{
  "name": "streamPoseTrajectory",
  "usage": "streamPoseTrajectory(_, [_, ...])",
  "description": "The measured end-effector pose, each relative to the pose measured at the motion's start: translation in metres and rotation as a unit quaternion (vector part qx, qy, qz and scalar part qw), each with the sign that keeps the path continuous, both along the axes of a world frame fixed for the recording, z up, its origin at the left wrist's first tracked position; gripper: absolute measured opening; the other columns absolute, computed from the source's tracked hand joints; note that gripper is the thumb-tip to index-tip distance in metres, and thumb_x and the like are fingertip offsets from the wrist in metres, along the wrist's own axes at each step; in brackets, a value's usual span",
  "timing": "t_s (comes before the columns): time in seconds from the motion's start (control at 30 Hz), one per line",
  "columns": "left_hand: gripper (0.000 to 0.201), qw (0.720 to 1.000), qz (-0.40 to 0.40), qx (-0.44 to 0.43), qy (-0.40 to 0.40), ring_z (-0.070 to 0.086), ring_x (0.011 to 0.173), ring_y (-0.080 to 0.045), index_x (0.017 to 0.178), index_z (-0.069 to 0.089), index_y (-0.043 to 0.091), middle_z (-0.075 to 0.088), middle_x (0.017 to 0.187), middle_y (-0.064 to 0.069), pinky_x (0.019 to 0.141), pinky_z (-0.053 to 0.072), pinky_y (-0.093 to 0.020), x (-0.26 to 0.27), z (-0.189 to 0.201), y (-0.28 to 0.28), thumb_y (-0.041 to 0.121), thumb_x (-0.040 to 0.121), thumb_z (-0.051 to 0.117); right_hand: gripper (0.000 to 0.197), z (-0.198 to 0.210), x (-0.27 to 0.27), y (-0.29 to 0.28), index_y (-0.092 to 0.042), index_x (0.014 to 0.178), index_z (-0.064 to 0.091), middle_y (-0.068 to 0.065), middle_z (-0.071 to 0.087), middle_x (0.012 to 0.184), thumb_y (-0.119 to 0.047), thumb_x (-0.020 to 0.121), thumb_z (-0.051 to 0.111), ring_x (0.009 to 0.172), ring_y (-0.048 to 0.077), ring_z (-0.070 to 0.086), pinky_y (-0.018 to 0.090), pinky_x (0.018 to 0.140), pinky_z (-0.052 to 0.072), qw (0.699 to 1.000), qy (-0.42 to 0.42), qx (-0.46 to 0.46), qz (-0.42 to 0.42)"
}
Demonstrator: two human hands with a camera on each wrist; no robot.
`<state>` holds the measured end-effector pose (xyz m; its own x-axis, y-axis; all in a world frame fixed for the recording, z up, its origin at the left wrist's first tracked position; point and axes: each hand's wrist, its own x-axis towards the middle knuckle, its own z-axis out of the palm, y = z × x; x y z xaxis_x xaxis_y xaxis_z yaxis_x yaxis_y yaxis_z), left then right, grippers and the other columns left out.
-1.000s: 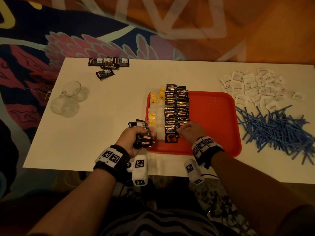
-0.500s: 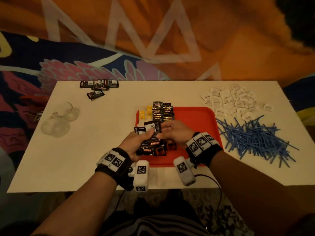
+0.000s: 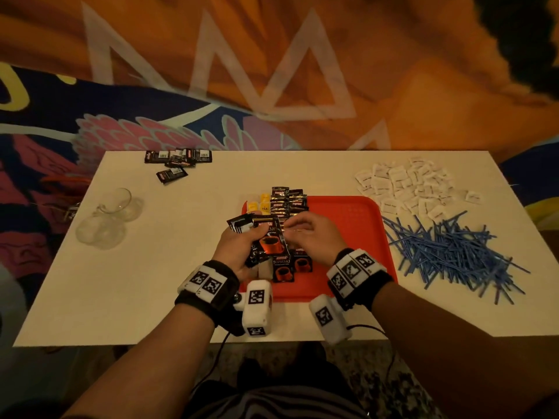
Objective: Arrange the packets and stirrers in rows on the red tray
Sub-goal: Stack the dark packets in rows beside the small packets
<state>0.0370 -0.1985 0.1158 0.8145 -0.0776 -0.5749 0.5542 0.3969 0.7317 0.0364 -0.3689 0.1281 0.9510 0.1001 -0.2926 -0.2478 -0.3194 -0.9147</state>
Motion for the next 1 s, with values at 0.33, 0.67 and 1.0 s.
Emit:
streamPoseTrajectory(0.33, [0.031, 0.998, -0.023, -0.025, 0.053, 0.072, 0.087, -0.038, 0.106, 0.068, 0.012, 0.072, 0.102, -0.021, 0.076, 0.058, -0.051, 0.005, 0.001, 0.003, 0.012, 0.077, 0.075, 0.021, -0.014, 0.013, -0.007, -0.017, 0.094, 0.069, 0.000, 0.073, 0.089, -0.021, 0.077, 0.082, 0.077, 0.012, 0.068, 0.031, 0.073, 0.056, 0.985, 0.130, -0.035, 0.104])
streamPoseTrajectory(0.67, [0.036, 0.993, -0.094, -0.054, 0.050, 0.072, 0.075, -0.031, 0.122, 0.062, 0.004, 0.070, 0.100, -0.021, 0.058, 0.059, -0.039, 0.002, -0.002, 0.000, 0.012, 0.086, 0.068, 0.021, -0.004, 0.018, -0.014, -0.001, 0.104, 0.062, 0.006, 0.070, 0.069, -0.006, 0.086, 0.071, 0.053, 0.007, 0.064, 0.018, 0.049, 0.050, 0.965, 0.199, -0.021, 0.167])
streamPoseTrajectory(1.0, [0.040, 0.996, -0.062, -0.028, 0.066, 0.073, 0.074, -0.032, 0.120, 0.063, 0.002, 0.072, 0.094, -0.020, 0.059, 0.059, -0.041, 0.009, -0.010, -0.005, 0.019, 0.085, 0.071, 0.012, -0.017, 0.023, -0.024, 0.000, 0.094, 0.066, 0.016, 0.072, 0.085, 0.003, 0.083, 0.070, 0.073, 0.018, 0.071, 0.022, 0.064, 0.058, 0.973, 0.166, 0.070, 0.144])
